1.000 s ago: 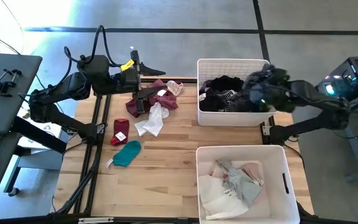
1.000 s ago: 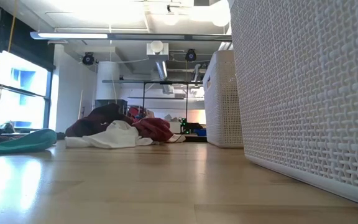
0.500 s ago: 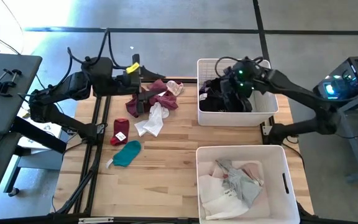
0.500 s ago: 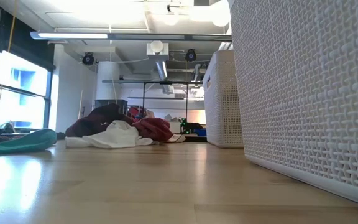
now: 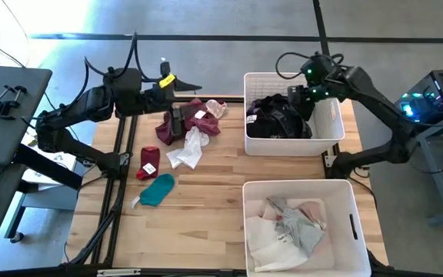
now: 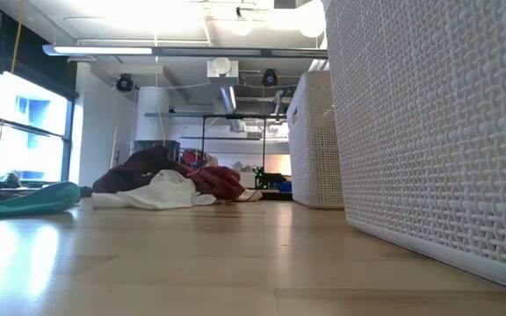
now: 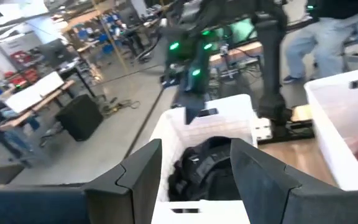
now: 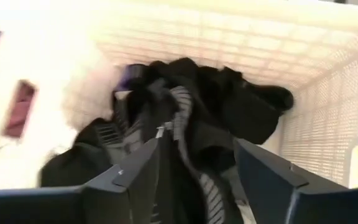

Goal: Sort clothes
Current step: Put the red shirt into the top bin

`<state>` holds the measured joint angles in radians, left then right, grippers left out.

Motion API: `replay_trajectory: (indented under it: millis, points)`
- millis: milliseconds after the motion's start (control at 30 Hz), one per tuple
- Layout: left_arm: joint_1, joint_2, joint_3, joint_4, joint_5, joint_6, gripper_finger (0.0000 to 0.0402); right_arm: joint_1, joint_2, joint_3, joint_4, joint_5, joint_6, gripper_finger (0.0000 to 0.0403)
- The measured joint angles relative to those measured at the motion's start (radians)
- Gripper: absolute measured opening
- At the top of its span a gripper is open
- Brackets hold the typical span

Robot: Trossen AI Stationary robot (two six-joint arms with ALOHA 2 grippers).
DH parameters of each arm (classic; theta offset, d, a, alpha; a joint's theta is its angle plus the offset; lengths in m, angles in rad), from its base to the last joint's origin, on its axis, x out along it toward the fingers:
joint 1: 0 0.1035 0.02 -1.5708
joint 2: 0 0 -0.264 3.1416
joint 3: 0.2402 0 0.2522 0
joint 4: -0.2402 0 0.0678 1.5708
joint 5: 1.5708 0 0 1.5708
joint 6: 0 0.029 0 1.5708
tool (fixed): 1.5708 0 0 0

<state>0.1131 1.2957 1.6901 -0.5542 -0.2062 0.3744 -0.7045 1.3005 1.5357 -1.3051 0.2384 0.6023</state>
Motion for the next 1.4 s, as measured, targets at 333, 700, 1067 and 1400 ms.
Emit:
replay_trajectory:
  millis: [333, 700, 1067, 1400]
  points:
    - [0.165, 0.0, -0.026, -0.005, 0.016, -0.056, 0.0181, 0.408, -0.001, -0.004, 0.137, 0.046, 0.094, 0.019]
    - [0.265, 0.005, -0.027, -0.024, 0.125, -0.131, 0.0181, 0.833, 0.012, -0.178, 0.793, 0.377, 0.155, 0.0189]
    - [0.265, 0.051, -0.027, -0.145, 0.185, -0.224, 0.0181, 0.955, 0.111, -0.242, 1.047, 0.486, 0.187, 0.0189]
    - [0.177, 0.01, -0.027, -0.295, 0.175, -0.347, 0.0181, 1.014, 0.115, -0.241, 1.045, 0.509, 0.133, 0.0189]
